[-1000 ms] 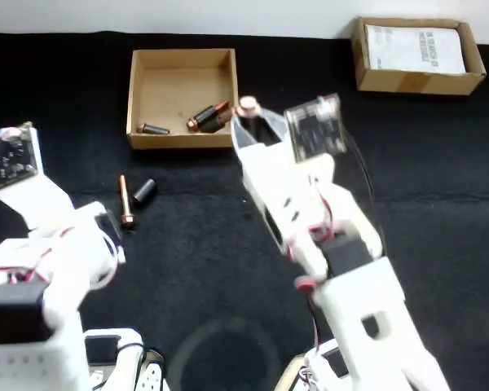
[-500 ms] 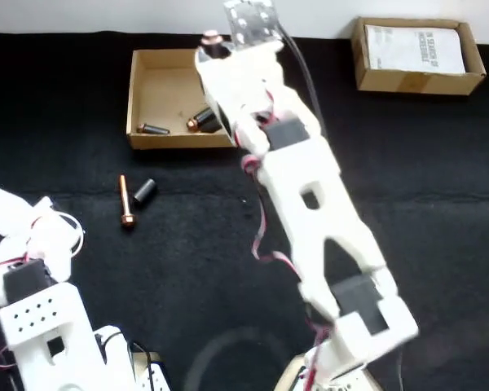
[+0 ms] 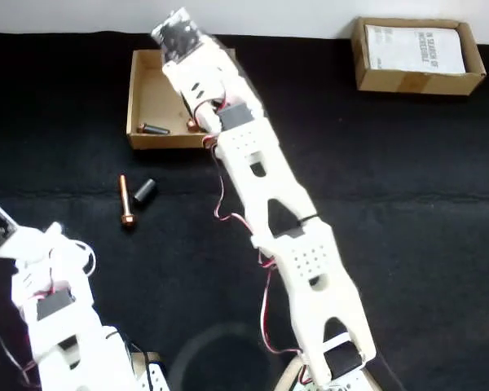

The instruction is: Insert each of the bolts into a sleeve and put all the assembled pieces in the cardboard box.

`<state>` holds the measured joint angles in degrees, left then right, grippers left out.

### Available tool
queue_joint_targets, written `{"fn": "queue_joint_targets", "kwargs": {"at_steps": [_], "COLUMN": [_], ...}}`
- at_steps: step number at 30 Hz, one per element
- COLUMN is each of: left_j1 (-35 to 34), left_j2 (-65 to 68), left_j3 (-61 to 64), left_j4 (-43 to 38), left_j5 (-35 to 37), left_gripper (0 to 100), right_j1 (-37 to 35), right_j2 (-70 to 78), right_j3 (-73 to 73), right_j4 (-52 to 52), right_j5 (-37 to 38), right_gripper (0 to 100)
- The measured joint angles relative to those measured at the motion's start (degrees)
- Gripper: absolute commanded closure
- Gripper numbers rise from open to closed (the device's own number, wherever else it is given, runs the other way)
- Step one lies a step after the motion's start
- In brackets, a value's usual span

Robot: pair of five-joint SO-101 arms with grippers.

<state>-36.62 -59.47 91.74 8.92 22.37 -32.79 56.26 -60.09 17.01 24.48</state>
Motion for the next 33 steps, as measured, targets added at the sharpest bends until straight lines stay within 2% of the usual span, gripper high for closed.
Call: {"fn": "queue_joint_targets", "kwargs": {"at_steps": [5, 10, 14, 16, 21, 30, 33], "left_j1": [0.0, 0.0, 0.0, 0.0, 0.0, 0.0, 0.0], "left_j2": [-0.09, 0.0, 0.0, 0.0, 0.0, 0.0, 0.0], "left_j3": [4.04, 4.22, 4.22, 4.22, 4.22, 4.22, 4.22], "left_j4": [-8.79, -9.67, -9.67, -9.67, -9.67, -9.67, -9.67], "left_j5": [0.0, 0.0, 0.0, 0.0, 0.0, 0.0, 0.0], "left_gripper": [99, 99, 99, 99, 99, 99, 99], "right_j1": [0.0, -0.88, -3.25, -4.57, -6.68, -6.15, -5.89], "right_j2": [13.63, 23.74, 28.75, 29.98, 30.42, 29.45, 25.14], "right_j3": [-8.88, -17.58, -26.11, -30.15, -33.49, -33.76, -33.76], "right_j4": [-7.65, -9.23, -8.7, -5.19, 5.8, 15.21, 22.33], "right_j5": [11.34, 14.51, 14.59, 14.59, 10.29, 8.97, 4.04], "right_gripper": [99.1, 98.5, 89.8, 85.6, 85.3, 85.3, 85.3]}}
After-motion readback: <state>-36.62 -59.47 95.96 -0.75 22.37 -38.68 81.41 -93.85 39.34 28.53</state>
